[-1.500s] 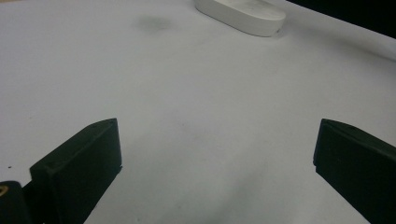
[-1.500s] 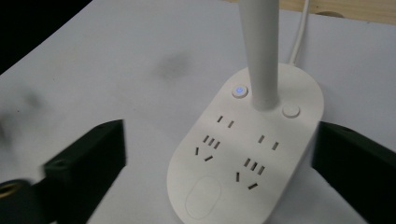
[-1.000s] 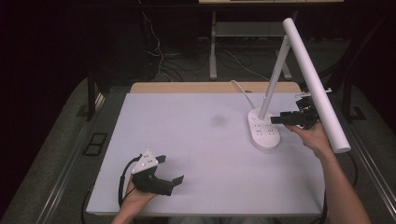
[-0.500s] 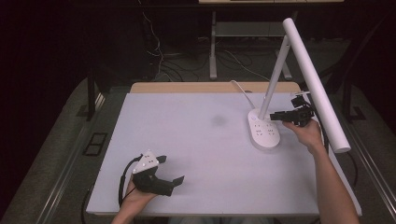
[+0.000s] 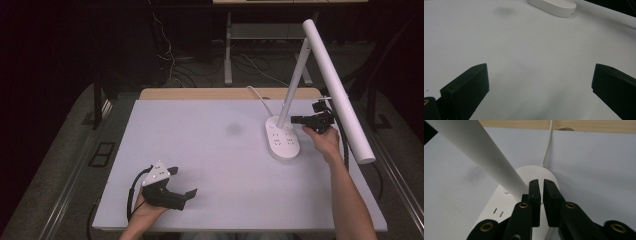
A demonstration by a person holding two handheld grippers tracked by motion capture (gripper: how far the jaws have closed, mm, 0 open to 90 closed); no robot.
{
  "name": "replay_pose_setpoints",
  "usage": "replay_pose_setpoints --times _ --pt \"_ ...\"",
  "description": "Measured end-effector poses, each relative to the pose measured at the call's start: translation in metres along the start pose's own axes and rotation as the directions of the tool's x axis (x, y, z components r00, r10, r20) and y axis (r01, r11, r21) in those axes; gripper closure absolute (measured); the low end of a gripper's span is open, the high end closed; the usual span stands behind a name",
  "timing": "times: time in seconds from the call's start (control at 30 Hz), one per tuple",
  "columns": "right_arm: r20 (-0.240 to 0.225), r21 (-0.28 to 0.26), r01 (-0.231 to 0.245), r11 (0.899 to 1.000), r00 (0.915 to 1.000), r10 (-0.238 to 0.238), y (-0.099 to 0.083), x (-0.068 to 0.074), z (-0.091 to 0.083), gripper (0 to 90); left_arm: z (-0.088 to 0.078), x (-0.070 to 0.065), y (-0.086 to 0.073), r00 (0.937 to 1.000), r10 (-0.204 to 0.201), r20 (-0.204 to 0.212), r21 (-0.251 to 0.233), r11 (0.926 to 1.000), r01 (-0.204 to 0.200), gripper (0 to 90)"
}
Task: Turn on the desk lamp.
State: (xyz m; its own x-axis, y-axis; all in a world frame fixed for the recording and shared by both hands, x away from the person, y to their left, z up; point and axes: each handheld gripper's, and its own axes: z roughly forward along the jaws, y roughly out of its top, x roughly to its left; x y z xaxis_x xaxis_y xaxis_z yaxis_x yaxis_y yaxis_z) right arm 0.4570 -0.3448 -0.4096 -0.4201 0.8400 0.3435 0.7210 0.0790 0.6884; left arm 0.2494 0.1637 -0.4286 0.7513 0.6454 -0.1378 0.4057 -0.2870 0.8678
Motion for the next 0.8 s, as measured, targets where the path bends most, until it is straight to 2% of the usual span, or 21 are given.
replay_pose_setpoints --times 0.13,0.47,0.6,0.67,0.8 --pt "-0.007 -0.001 -0.019 1.0 0.9998 0.019 0.0 0.0 0.005 89.4 0.0 0.0 0.0 1.0 0.0 0.001 0.0 1.0 0.0 0.1" --pt "-0.008 0.029 -0.008 1.0 0.9999 0.008 -0.003 0.003 0.021 89.5 0.0 -0.001 0.0 1.0 0.006 0.003 0.0 1.0 -0.006 0.1" --pt "0.001 0.048 -0.019 0.999 0.9998 0.019 -0.004 0.002 0.023 89.6 0.0 -0.001 0.0 1.0 0.007 0.004 0.001 1.0 -0.007 0.1" --pt "-0.013 0.043 -0.03 0.999 0.9994 0.031 -0.005 0.0 0.023 89.7 0.001 -0.001 0.0 1.0 0.007 0.003 0.002 1.0 -0.007 0.1" --pt "0.006 0.037 -0.024 0.999 0.9997 0.024 -0.005 0.002 0.024 89.7 0.0 -0.001 0.0 1.0 0.005 0.002 0.0 1.0 -0.005 0.1"
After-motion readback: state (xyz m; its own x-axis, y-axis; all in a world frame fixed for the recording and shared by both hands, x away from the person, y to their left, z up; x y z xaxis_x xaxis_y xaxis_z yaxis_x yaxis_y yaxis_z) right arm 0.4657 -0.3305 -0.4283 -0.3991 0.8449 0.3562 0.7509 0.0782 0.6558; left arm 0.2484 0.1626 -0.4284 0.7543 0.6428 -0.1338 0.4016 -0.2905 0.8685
